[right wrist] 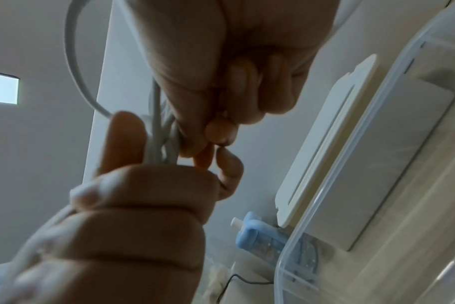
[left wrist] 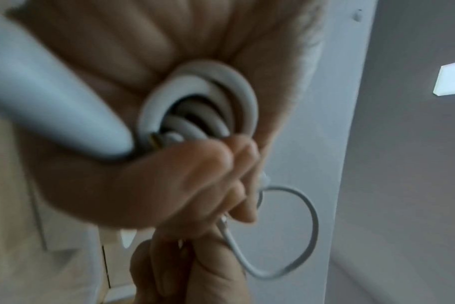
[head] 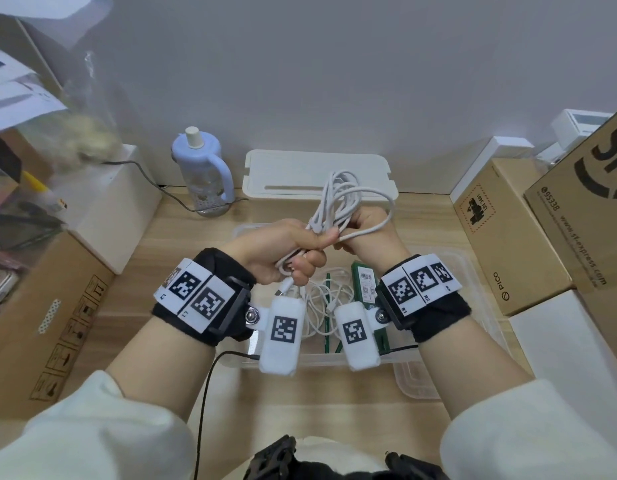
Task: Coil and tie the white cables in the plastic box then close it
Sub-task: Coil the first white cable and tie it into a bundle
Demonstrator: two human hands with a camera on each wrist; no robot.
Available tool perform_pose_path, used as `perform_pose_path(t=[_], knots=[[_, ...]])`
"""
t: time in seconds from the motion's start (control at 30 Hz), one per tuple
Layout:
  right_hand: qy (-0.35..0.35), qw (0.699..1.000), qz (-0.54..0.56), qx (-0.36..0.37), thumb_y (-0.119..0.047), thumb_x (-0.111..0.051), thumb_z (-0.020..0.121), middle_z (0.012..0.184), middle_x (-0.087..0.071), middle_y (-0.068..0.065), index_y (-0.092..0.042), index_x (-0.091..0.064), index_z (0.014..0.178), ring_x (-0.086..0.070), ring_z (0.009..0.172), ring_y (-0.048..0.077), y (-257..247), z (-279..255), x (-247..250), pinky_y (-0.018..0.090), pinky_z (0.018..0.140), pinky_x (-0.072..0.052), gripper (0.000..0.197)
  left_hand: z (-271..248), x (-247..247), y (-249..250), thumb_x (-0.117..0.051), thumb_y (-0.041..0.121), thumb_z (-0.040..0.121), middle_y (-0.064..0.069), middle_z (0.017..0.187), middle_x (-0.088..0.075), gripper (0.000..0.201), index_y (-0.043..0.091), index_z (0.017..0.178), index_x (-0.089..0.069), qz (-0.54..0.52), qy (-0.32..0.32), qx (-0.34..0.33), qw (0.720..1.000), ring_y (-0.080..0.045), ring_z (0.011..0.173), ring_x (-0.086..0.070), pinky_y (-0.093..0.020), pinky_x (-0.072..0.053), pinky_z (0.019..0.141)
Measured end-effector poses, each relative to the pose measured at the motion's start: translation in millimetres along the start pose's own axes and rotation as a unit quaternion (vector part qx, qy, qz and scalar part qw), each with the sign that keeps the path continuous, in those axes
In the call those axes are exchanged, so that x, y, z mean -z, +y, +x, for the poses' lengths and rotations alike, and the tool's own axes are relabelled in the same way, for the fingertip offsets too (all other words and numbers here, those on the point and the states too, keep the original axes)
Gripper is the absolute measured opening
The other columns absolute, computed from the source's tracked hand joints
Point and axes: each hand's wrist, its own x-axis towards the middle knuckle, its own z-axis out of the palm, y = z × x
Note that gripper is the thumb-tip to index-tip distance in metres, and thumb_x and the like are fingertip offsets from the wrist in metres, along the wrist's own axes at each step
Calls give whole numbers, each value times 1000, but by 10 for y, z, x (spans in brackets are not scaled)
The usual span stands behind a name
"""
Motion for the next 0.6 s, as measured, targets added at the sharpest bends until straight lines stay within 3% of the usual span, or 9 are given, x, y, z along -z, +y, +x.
perform_pose_path(t=[0.07,0.17,0.2,0.3,0.4,0.5,0.6], knots=[[-5,1000,2,-5,5,-56,80,40,-51,-6,-15,-62,57,-38,42,5,28,14,-4,12,42,-28,31,13,-22,5,-48,22,91,4,49,-41,12,11,87,-51,38,56,-61,996,-1,32,-28,-12,-27,32],[-51,998,46,8,9,-50,84,55,-47,6,9,-61,77,-34,43,5,12,-28,-41,13,42,-25,13,61,-12,-16,-44,22,97,0,53,-45,18,12,93,-59,70,143,-129,979,-3,32,-28,-11,-25,34],[-63,996,55,13,10,-47,86,60,-47,8,8,-60,84,-36,41,3,6,-31,-51,12,41,-26,14,78,-6,-25,-44,22,97,-1,54,-44,20,13,91,-61,80,169,-147,971,-3,32,-28,-11,-24,35],[-91,994,54,13,9,-47,87,70,-58,5,-13,-55,98,-51,42,3,7,-26,-25,15,41,-37,25,100,24,-30,-46,24,96,4,44,-42,20,13,90,-61,77,227,-179,954,-4,31,-28,-12,-25,35],[-105,993,44,-13,6,-53,85,73,-64,6,-16,-49,92,-60,48,8,-31,-51,80,19,46,-44,23,78,93,-31,-47,25,96,8,39,-38,20,10,86,-58,51,272,-189,942,-5,31,-29,-13,-26,35],[-182,981,63,21,-11,-65,77,82,-67,1,-15,-60,86,-65,68,9,-106,-100,162,18,62,-50,10,68,140,-41,-47,24,97,8,39,-38,25,10,80,-58,50,293,-193,935,-5,30,-29,-14,-26,36],[-257,957,128,46,-26,-64,69,90,-65,-2,-16,-62,92,-62,86,12,-193,-133,208,21,75,-50,25,73,135,-42,-47,22,97,8,37,-39,26,12,73,-52,45,310,-196,929,-5,29,-29,-14,-25,36]])
